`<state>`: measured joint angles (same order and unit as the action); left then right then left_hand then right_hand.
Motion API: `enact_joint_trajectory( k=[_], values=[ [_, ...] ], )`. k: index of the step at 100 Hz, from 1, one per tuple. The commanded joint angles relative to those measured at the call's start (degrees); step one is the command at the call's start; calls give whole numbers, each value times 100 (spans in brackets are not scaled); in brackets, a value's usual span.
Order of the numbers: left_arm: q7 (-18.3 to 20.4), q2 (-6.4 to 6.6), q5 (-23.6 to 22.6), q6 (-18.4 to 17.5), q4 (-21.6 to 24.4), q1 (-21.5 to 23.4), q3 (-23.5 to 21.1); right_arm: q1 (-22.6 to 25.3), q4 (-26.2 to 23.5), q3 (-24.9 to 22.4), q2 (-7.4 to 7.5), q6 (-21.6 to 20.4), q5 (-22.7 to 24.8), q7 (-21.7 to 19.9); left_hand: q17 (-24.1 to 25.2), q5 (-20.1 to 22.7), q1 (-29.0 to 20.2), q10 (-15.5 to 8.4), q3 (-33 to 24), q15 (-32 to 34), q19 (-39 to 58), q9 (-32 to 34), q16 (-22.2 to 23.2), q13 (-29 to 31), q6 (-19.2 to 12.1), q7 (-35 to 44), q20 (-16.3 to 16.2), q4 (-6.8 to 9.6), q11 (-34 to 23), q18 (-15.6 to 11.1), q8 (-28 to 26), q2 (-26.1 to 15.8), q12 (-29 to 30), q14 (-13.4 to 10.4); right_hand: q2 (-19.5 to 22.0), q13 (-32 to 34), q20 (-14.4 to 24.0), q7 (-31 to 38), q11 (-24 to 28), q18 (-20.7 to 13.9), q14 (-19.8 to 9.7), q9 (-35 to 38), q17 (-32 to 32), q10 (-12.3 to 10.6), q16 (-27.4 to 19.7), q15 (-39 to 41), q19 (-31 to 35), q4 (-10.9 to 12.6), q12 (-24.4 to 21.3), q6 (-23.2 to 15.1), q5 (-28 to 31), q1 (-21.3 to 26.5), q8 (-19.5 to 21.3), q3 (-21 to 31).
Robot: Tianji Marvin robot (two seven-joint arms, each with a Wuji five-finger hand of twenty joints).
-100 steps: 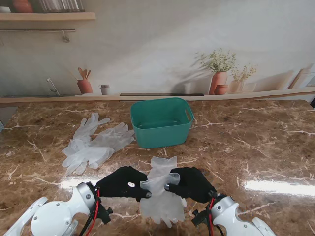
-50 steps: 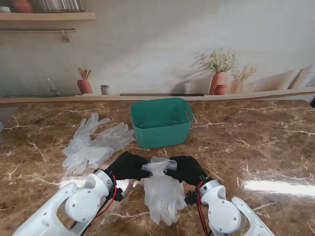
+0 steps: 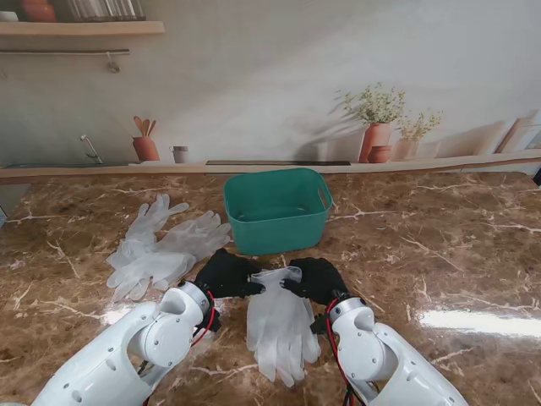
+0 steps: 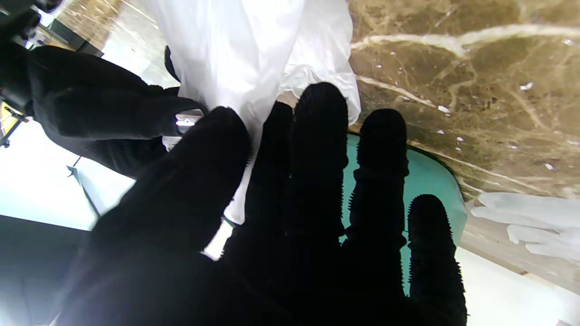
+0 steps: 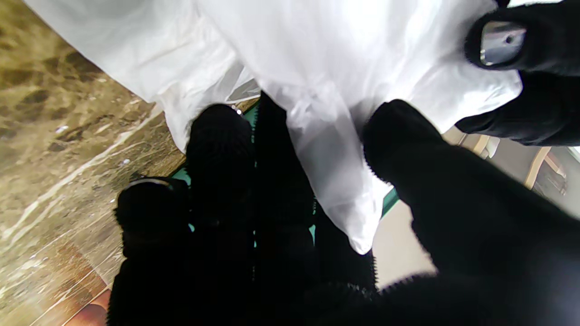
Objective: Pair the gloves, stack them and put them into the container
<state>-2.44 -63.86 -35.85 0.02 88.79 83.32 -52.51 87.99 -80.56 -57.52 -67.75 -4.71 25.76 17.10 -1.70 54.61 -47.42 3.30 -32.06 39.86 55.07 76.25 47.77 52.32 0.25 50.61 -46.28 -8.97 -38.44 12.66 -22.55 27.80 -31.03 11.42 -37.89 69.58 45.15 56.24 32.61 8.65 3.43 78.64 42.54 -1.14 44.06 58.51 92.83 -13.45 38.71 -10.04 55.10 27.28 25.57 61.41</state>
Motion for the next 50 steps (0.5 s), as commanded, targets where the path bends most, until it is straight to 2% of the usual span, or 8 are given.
enact_joint_trajectory(
  k=[1,25,39,45,48,50],
  values=[
    [-77,-33,-38,40,-54,-6,21,-41,87,25,-57,-31,-37,-51,52,-43,74,-43,-179,238,190,362,83,60,-163,21,-66,-138,-227,41,-96,-78,-121,-24,-33,-72,-63,16,3,-145,-148,74,-46,-35,39,11,27,-243,1,-288,87,-182,-32,174],
    [-306,-85,-181,194,-377,-241,236,-303,462,237,-124,73,105,206,31,-25,143,-93,-207,230,212,350,74,53,-239,-30,-71,-156,-183,16,-63,-68,-120,-49,-32,-95,-35,15,39,-150,-176,50,-65,-120,46,16,-3,-250,15,-339,75,-183,15,180],
    [-496,-152,-158,345,-594,-378,404,-391,595,333,-137,308,255,310,25,14,224,-140,-216,148,257,284,38,-39,-356,-75,-73,-166,-15,19,233,-15,-59,-51,-24,-119,-28,-21,60,-177,-182,10,-82,-90,38,5,-37,-219,14,-235,57,-215,-9,185],
    [-476,-155,-157,416,-640,-422,450,-412,640,376,-145,525,366,388,33,-108,249,-200,-167,-119,254,34,-100,-189,-361,-184,-44,-199,254,13,570,-41,38,-62,-65,-194,-68,-123,-4,-207,-194,-76,-134,-89,-16,-99,-155,-195,-42,-107,-9,-282,-192,101],
    [-445,-151,-150,448,-649,-431,461,-421,666,397,-148,644,435,439,9,-300,259,-163,-63,-391,202,-233,-265,-343,-231,-436,21,-198,538,-100,773,-63,155,-58,-163,-289,-106,-209,-82,-222,-213,-187,-212,-91,-64,-204,-258,-202,-99,-30,-119,-345,-331,-25],
    [-433,-151,-143,471,-654,-431,465,-423,671,406,-147,726,478,454,-4,-427,253,-139,-45,-534,174,-408,-355,-451,-178,-607,65,-193,710,-168,863,-51,235,-38,-201,-397,-135,-512,-152,-237,-232,-310,-300,-108,-99,-316,-351,-161,-156,69,-162,-442,-278,-122]
  ],
)
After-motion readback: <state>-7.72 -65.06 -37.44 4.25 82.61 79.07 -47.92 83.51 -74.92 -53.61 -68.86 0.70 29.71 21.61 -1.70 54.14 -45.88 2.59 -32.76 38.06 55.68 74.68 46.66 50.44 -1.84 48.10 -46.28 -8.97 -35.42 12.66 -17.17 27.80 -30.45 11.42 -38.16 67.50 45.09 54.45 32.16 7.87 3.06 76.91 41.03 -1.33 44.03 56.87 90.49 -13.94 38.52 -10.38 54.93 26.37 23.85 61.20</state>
